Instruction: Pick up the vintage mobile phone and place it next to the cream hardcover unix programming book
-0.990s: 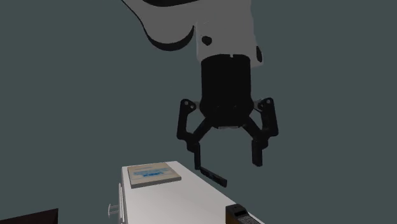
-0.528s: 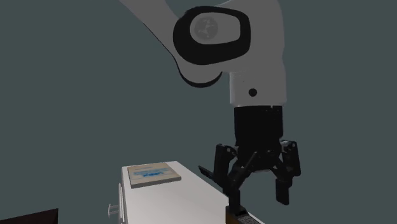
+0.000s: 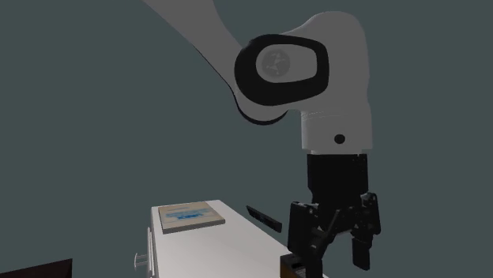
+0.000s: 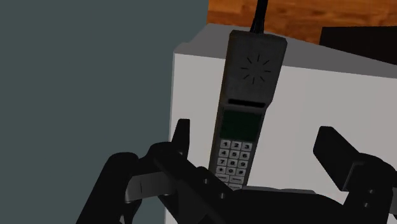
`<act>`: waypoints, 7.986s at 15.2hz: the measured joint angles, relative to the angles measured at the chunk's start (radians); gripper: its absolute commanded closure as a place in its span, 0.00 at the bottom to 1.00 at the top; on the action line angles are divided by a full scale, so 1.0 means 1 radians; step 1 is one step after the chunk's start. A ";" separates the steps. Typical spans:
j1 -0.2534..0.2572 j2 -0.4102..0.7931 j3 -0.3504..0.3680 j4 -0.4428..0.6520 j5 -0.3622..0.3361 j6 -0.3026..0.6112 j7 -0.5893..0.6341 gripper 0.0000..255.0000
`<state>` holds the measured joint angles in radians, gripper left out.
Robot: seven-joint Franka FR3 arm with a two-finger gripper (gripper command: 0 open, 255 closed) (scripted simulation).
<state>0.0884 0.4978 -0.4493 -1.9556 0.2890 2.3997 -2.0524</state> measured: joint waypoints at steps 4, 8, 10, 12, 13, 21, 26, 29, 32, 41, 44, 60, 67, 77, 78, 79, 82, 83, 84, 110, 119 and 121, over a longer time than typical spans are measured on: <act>-0.029 0.001 0.026 0.022 0.011 -0.025 0.025 0.00; -0.026 0.007 0.012 0.018 0.037 -0.013 -0.083 0.00; -0.012 0.002 0.001 0.016 0.029 -0.034 -0.026 1.00; -0.008 0.025 -0.007 0.025 0.049 0.010 -0.090 1.00; -0.005 0.032 -0.017 0.029 0.052 0.024 -0.145 1.00; -0.006 0.024 -0.008 0.010 0.062 0.051 -0.143 0.00; 0.035 0.034 -0.041 0.013 0.058 0.010 -0.016 0.00; 0.024 0.032 -0.040 0.016 0.055 -0.001 -0.084 0.00; 0.018 0.032 -0.031 0.016 0.053 0.003 -0.074 0.00; -0.001 0.054 -0.006 0.017 0.086 0.050 -0.079 1.00; 0.029 0.059 -0.035 0.006 0.088 0.080 -0.133 1.00; 0.087 0.037 -0.079 0.010 0.061 -0.065 -0.005 1.00; 0.116 -0.022 -0.120 0.022 0.018 -0.151 0.029 1.00; 0.282 -0.209 -0.155 -0.164 -0.084 -0.053 0.193 1.00; 0.308 -0.234 -0.156 -0.190 -0.101 -0.047 0.226 1.00; 0.329 -0.260 -0.158 -0.221 -0.120 -0.036 0.255 1.00; 0.390 -0.310 -0.147 -0.284 -0.158 -0.011 0.346 1.00; 0.409 -0.332 -0.145 -0.314 -0.175 0.001 0.378 1.00; 0.425 -0.351 -0.142 -0.336 -0.190 0.008 0.406 1.00; 0.644 -0.376 0.035 -0.534 -0.221 0.191 0.816 1.00; 0.622 -0.272 0.071 -0.534 -0.129 0.287 0.751 1.00; 0.622 -0.271 0.072 -0.535 -0.128 0.288 0.750 1.00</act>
<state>0.7101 0.2264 -0.3772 -2.4902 0.1614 2.6879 -1.3027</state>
